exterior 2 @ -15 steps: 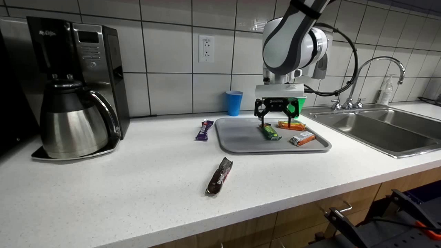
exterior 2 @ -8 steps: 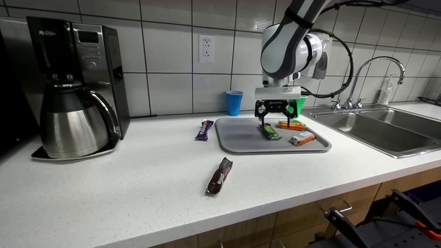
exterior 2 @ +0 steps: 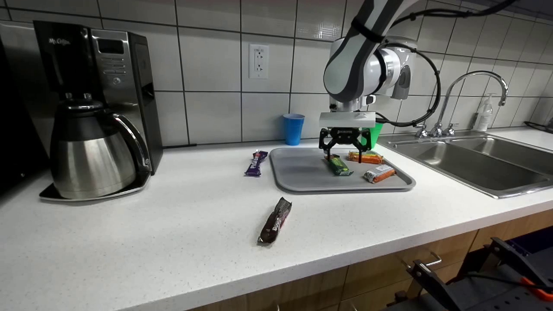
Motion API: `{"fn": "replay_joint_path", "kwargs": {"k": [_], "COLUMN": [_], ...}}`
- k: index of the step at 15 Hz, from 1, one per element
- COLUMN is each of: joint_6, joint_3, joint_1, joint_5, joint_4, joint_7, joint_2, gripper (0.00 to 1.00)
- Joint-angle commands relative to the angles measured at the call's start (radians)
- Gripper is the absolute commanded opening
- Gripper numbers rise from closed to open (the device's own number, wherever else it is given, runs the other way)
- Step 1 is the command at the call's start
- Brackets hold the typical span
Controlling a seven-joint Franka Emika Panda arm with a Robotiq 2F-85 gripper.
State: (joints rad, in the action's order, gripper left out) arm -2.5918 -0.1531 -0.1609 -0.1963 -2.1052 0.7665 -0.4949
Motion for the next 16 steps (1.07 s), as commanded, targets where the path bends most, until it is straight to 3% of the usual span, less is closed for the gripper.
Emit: {"fn": "replay_joint_path", "kwargs": {"k": [1, 16], "joint_6": [0.011, 0.024], "joint_3": [0.012, 0.016], "joint_1": [0.026, 0.037], "joint_5": [0.043, 0.129], "joint_4": [0.037, 0.108], "joint_7": [-0.072, -0.232], "joint_2": [-0.017, -0.083], "gripper": [1.0, 1.0]}}
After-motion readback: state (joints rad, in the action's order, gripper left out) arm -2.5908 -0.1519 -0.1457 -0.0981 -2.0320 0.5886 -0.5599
